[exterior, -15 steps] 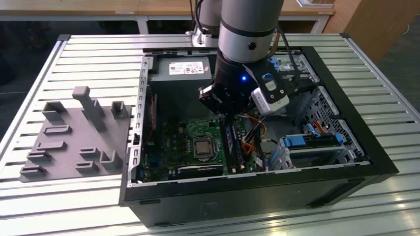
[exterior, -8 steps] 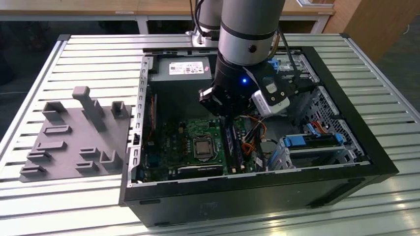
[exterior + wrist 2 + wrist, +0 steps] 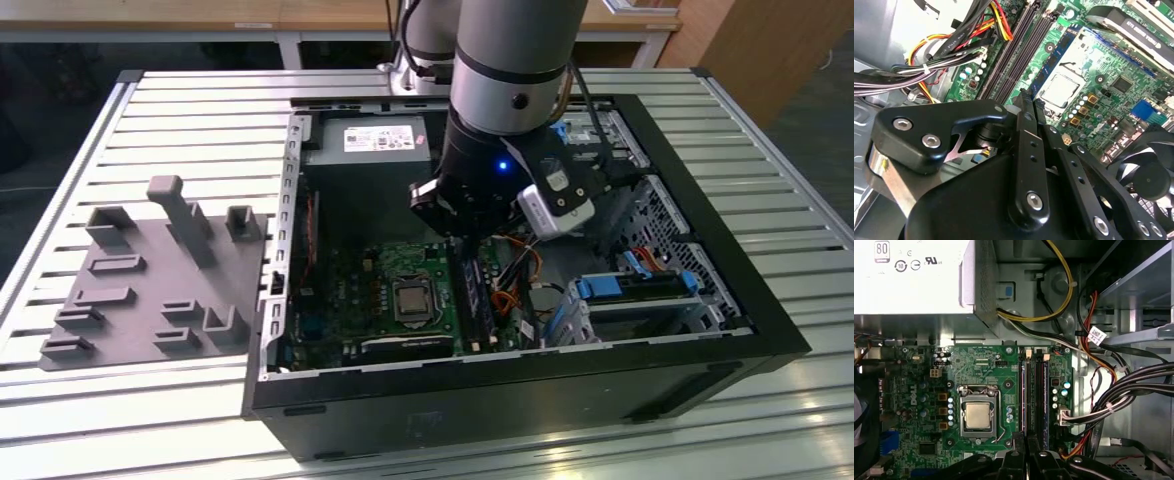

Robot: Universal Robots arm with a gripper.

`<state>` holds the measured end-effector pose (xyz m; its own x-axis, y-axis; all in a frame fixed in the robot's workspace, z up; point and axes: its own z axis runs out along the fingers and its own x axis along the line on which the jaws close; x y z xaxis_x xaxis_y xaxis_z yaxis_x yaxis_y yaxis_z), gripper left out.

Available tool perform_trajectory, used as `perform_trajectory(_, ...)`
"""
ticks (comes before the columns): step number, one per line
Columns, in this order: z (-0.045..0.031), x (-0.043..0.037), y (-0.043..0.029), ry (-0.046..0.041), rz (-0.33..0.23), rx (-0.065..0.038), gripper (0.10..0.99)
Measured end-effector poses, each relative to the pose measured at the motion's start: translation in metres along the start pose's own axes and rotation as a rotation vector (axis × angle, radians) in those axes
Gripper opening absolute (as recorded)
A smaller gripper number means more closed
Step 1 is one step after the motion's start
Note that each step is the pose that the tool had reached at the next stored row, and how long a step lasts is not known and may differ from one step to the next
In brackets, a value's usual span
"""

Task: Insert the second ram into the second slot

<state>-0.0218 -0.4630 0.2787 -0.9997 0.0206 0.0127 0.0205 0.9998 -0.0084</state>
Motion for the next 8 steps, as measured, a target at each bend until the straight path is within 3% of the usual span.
perform_trajectory(8, 0.0017, -0.0001, 0.0, 0.0, 0.0, 0.0, 0.133)
